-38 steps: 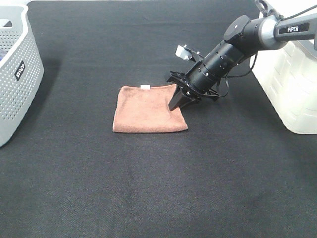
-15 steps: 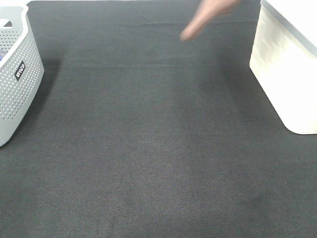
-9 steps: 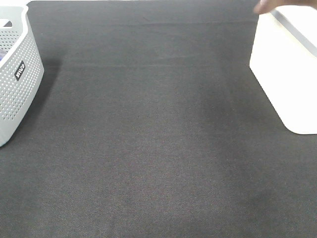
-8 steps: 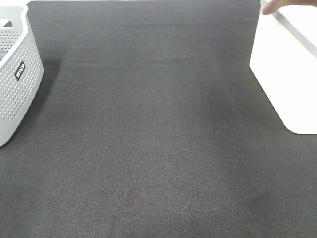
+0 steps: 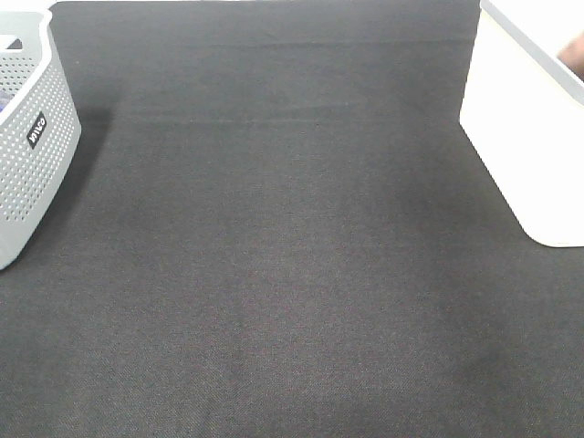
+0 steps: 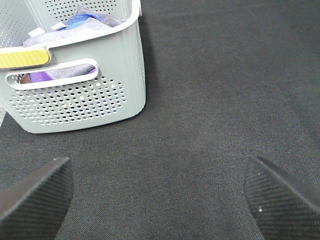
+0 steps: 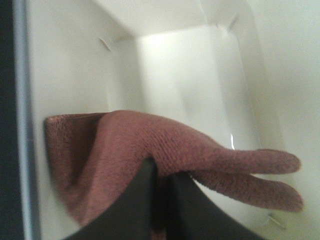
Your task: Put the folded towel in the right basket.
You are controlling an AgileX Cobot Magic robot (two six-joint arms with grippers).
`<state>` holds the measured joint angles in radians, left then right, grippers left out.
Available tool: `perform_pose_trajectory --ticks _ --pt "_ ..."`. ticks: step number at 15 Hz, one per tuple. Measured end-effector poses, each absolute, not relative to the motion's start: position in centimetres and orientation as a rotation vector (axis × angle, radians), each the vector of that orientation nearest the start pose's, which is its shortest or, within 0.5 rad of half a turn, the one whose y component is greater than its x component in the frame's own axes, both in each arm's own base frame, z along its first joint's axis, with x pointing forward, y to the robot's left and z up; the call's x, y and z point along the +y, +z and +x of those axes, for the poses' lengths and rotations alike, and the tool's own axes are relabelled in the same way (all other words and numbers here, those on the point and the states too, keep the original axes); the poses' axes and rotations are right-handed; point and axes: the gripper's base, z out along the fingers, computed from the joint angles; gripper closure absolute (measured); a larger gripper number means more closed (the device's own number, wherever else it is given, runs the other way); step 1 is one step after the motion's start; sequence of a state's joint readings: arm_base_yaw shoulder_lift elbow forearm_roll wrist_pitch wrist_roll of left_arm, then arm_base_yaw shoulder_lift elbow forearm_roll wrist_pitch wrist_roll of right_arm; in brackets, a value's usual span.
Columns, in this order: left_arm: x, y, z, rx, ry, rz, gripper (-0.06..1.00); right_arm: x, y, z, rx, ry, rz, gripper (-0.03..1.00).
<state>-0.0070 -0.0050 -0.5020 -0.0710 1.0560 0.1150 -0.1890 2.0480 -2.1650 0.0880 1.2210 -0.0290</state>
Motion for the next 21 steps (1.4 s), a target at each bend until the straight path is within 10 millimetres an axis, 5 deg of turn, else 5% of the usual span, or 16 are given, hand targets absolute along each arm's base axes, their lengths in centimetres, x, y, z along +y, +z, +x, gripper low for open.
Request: perform_pose_trajectory --ticks 3,5,7,11,14,18,21 --pt "-0.6 27.8 -0.6 2.027 -0.017 0.127 0.06 -7.7 33.6 45.3 2.603 0.084 0.252 0.49" --pt "-0.6 27.8 -0.6 2.027 -0.017 0.127 0.06 -7.3 33.6 45.4 2.597 0.137 0.255 0.33" --pt "-0.6 27.8 -0.6 2.027 -0.017 0.127 0.06 -6.4 34.3 45.2 2.584 0.165 0.234 0.30" --pt "-0.6 27.8 -0.6 2.027 -0.017 0.127 0.06 1.2 37.4 43.9 2.537 0.155 -0.008 0.29" --pt "-0.6 27.8 -0.6 2.027 -0.017 0.127 0.06 5.0 39.2 42.5 2.500 0.188 -0.122 0.29" --pt "-0.6 27.8 -0.6 2.027 -0.017 0.127 0.06 5.1 40.0 37.1 2.550 0.160 -0.149 0.29" --pt "-0.6 27.8 -0.6 2.027 -0.017 0.127 0.06 3.9 38.1 32.4 2.651 0.062 -0.159 0.29"
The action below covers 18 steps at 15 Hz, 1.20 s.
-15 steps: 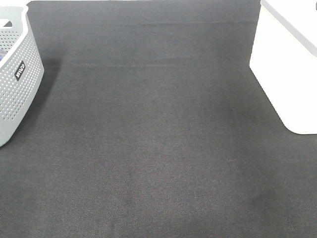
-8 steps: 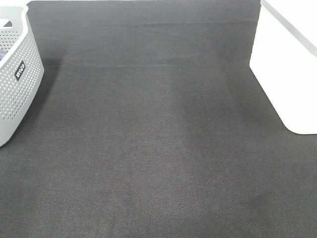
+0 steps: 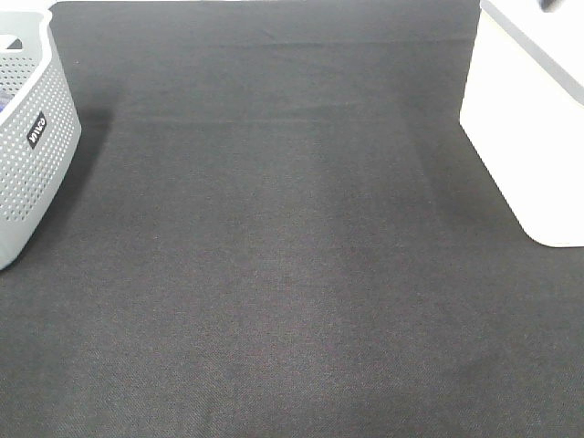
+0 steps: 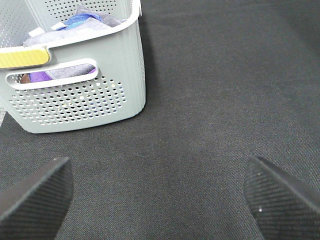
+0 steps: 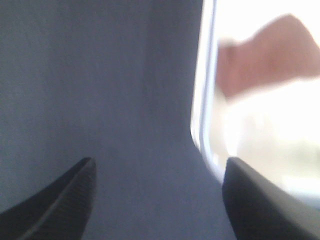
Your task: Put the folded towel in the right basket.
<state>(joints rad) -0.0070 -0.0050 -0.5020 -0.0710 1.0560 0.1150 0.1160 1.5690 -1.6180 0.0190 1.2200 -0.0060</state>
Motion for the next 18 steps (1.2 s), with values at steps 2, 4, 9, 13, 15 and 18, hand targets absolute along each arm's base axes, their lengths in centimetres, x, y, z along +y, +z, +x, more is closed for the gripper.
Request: perform_pose_trajectory --ticks 2,4,9,13,15,18 --pt "-0.6 27.8 -0.6 2.027 -0.017 0.127 0.06 3.6 37.7 30.5 2.670 0.050 -0.161 0.29" --pt "-0.6 27.8 -0.6 2.027 -0.017 0.127 0.06 3.2 36.5 26.5 2.712 0.047 -0.163 0.29" --pt "-0.6 27.8 -0.6 2.027 -0.017 0.127 0.06 1.9 31.9 15.2 2.763 0.044 -0.166 0.29" --pt "-0.6 27.8 -0.6 2.027 -0.017 0.127 0.06 1.1 28.6 8.3 2.697 0.047 -0.168 0.29" --pt "-0.6 27.8 -0.6 2.027 -0.017 0.127 0.06 0.7 27.7 5.4 2.536 0.047 -0.188 0.29" --pt "-0.6 27.8 -0.6 2.027 -0.017 0.127 0.06 0.4 28.0 2.8 2.297 0.054 -0.175 0.29"
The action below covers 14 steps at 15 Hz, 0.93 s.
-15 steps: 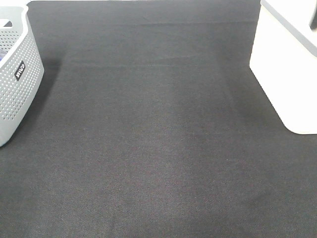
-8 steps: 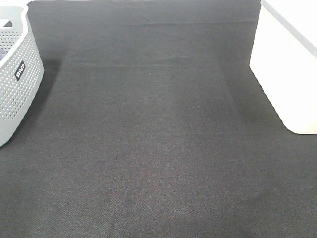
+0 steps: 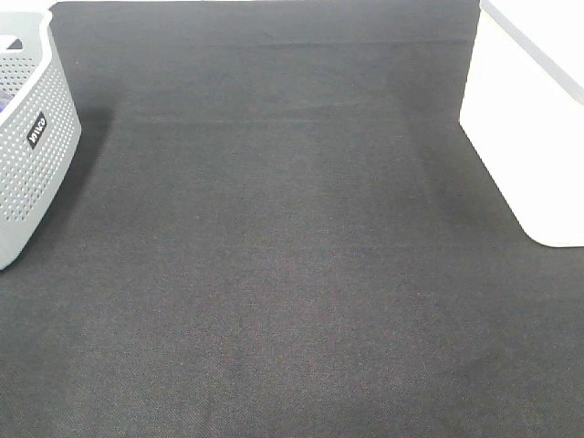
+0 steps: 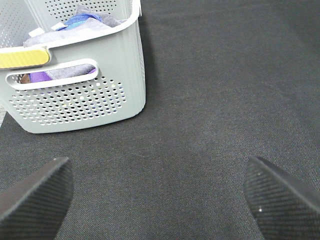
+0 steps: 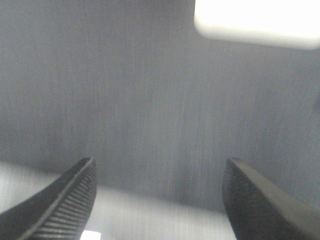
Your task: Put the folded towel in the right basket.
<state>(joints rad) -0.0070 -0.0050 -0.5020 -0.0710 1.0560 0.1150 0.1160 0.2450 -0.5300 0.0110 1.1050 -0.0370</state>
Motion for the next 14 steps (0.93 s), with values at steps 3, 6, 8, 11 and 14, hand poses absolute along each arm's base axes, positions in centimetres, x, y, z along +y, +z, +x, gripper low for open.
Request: perform_pose_trajectory --ticks 3,6,8,11,14 --pt "-0.6 27.8 -0.6 2.027 -0.017 0.127 0.06 0.2 27.8 0.7 2.129 0.049 -0.183 0.29" --pt "-0.6 27.8 -0.6 2.027 -0.017 0.127 0.06 0.1 27.8 -0.2 2.070 0.051 -0.178 0.29" --pt "-0.6 27.8 -0.6 2.027 -0.017 0.127 0.06 0.1 27.8 -0.2 2.071 0.051 -0.178 0.29" --pt "-0.6 27.8 -0.6 2.027 -0.017 0.127 0.06 0.1 27.8 -0.2 2.072 0.050 -0.178 0.29" --pt "-0.6 27.8 -0.6 2.027 -0.017 0.127 0.06 0.1 27.8 -0.2 2.072 0.050 -0.178 0.29"
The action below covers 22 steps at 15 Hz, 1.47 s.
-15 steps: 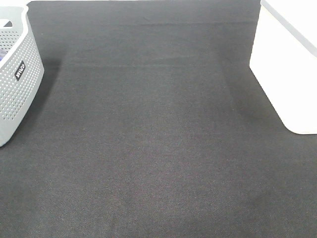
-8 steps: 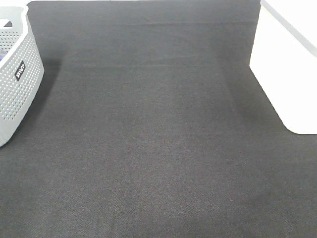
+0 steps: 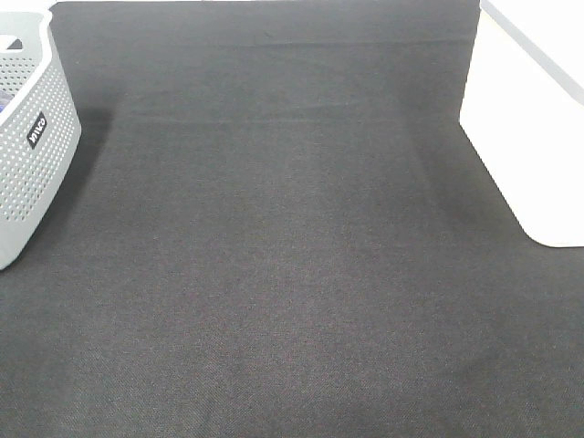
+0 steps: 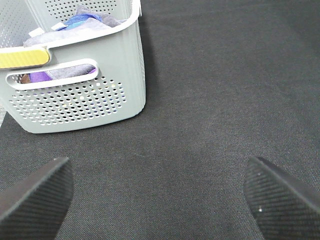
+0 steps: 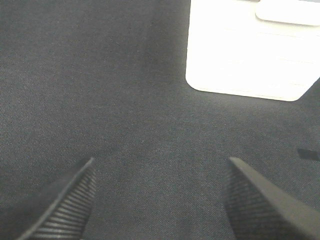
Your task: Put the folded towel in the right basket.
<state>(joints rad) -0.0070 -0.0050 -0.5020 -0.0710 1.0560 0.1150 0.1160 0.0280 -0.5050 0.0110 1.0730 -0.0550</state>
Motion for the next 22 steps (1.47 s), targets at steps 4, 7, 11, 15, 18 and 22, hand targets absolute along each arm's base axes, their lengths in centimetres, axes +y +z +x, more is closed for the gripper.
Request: perform_pose_trajectory --ticks 4,7,11,15,18,22 --pt "-0.56 27.83 -0.59 2.027 -0.017 0.127 0.06 0.08 27.78 -0.17 2.076 0.022 -0.129 0.29" --pt "-0.56 27.83 -0.59 2.027 -0.017 0.127 0.06 0.06 27.81 -0.47 2.051 0.010 -0.108 0.29" --pt "-0.56 27.83 -0.59 2.027 -0.017 0.127 0.06 0.06 27.80 -0.65 2.041 0.009 -0.107 0.29" --pt "-0.56 27.83 -0.59 2.027 -0.017 0.127 0.06 0.06 27.80 -0.65 2.041 0.009 -0.107 0.29" --pt "-0.56 27.83 -0.59 2.027 -0.017 0.127 0.06 0.06 27.80 -0.65 2.041 0.009 -0.107 0.29" --pt "-0.56 27.83 -0.59 2.027 -0.017 0.127 0.06 0.06 27.80 -0.64 2.040 0.009 -0.107 0.29"
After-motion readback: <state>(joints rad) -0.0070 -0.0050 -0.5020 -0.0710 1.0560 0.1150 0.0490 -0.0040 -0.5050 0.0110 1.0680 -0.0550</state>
